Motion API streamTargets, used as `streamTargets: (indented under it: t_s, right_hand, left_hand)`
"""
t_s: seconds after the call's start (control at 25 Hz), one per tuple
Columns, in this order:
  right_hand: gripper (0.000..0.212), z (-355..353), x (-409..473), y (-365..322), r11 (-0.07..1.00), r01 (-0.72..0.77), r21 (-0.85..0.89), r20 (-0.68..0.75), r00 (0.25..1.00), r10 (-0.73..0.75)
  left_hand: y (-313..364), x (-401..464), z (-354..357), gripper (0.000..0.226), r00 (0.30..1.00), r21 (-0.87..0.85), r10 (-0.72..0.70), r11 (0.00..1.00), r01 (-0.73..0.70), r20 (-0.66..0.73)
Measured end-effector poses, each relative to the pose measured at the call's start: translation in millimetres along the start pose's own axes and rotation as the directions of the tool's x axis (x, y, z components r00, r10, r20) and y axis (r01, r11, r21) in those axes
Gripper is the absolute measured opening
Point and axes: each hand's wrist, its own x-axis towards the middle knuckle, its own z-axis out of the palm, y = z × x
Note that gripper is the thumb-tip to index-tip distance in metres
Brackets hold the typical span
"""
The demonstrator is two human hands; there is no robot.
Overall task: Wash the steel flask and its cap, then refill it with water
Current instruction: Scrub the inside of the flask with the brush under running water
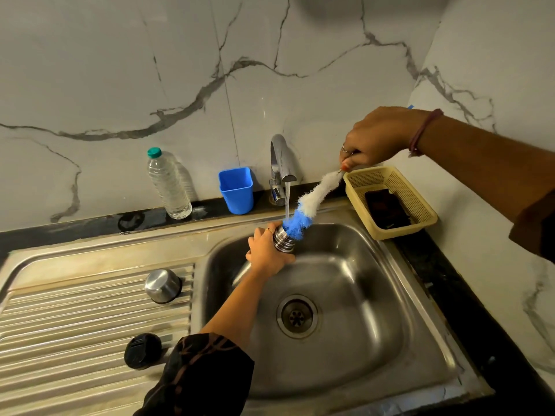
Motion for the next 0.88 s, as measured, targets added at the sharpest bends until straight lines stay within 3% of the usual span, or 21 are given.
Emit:
streamTargets:
  t_s: [0.08, 0.16, 0.32, 0.48, 0.56, 0.64, 0.76, 0.88]
  right_hand:
    - [0.029, -6, 11, 0, 0.969, -0.052, 0.242, 0.161, 0.987, 0.013]
    - [0.03, -5, 19, 4, 0.923, -0.085, 0.376, 0.234, 0.972, -0.006]
    - [0.035, 2, 21, 8, 0.873, -0.167, 0.458, 0.339, 0.941, 0.002]
    - [0.028, 15, -1, -9, 0.968, 0.031, 0.249, 0.076, 0.996, -0.052]
    - [0.023, 23, -19, -8, 0.982, 0.125, -0.141, -0.136, 0.98, -0.144]
    - [0.034, 37, -26, -1, 0.878, 0.071, -0.474, -0.318, 0.916, -0.246]
    - [0.053, 48, -23, 9, 0.834, 0.074, -0.546, -0.386, 0.862, -0.329]
    - [0.05, 50, -21, -1, 0.866, 0.101, -0.489, -0.332, 0.897, -0.292]
  left_hand:
    - [1, -3, 3, 0.088, 1.0, 0.021, -0.004, 1.0, 0.004, -0.03]
    - [2, -4, 3, 0.088, 0.998, 0.013, -0.014, 1.0, 0.015, -0.067]
    - [2, -4, -3, 0.088, 0.996, 0.031, -0.02, 0.999, 0.023, -0.089]
    - [-6, -2, -13, 0.087, 0.998, 0.02, -0.02, 1.0, 0.021, -0.055]
    - [-8, -1, -15, 0.087, 1.0, 0.014, -0.003, 1.0, 0.003, -0.031]
    - [-6, 0, -16, 0.087, 1.0, -0.008, 0.005, 1.0, -0.005, -0.026]
    - [-6, 1, -16, 0.088, 0.999, -0.037, -0.009, 0.999, 0.007, -0.034]
    - [-8, 0, -13, 0.088, 0.998, -0.016, -0.025, 1.0, 0.024, -0.064]
